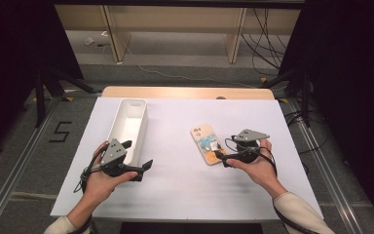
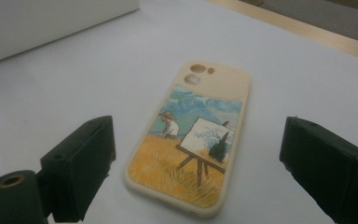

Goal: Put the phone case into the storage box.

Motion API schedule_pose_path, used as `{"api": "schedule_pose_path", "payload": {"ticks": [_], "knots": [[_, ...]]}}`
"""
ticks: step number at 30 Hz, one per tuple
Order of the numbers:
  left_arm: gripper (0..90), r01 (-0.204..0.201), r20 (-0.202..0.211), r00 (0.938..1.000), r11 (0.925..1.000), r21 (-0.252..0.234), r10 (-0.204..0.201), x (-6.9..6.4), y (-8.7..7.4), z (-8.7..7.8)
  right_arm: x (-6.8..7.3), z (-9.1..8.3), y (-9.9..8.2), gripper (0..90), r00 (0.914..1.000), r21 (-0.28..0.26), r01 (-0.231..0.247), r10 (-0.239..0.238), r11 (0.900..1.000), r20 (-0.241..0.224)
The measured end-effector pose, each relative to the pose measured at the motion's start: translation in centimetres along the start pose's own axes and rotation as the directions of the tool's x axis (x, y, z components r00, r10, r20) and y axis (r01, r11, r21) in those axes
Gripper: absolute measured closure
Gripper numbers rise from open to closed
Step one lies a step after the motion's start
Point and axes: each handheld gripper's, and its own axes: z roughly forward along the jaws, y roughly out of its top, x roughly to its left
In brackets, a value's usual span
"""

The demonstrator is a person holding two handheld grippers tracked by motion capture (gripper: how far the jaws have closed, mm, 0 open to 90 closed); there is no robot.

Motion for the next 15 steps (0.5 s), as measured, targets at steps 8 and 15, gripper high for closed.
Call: {"api": "schedule_pose_path", "payload": {"ticks": [8,15], "knots": [[1.0,0.0,-0.004,1.0,1.0,0.001,0.0,0.0,0.0,0.0,0.1,1.6,0.6,10.8,1.0,0.033,0.0,0.0,0.9995,0.006],[1.0,0.001,-0.001,1.0,1.0,0.0,-0.001,0.0,0.0,0.0,0.2,3.0,1.4,10.5,0.9999,0.047,-0.007,0.006,0.9989,0.01]]}}
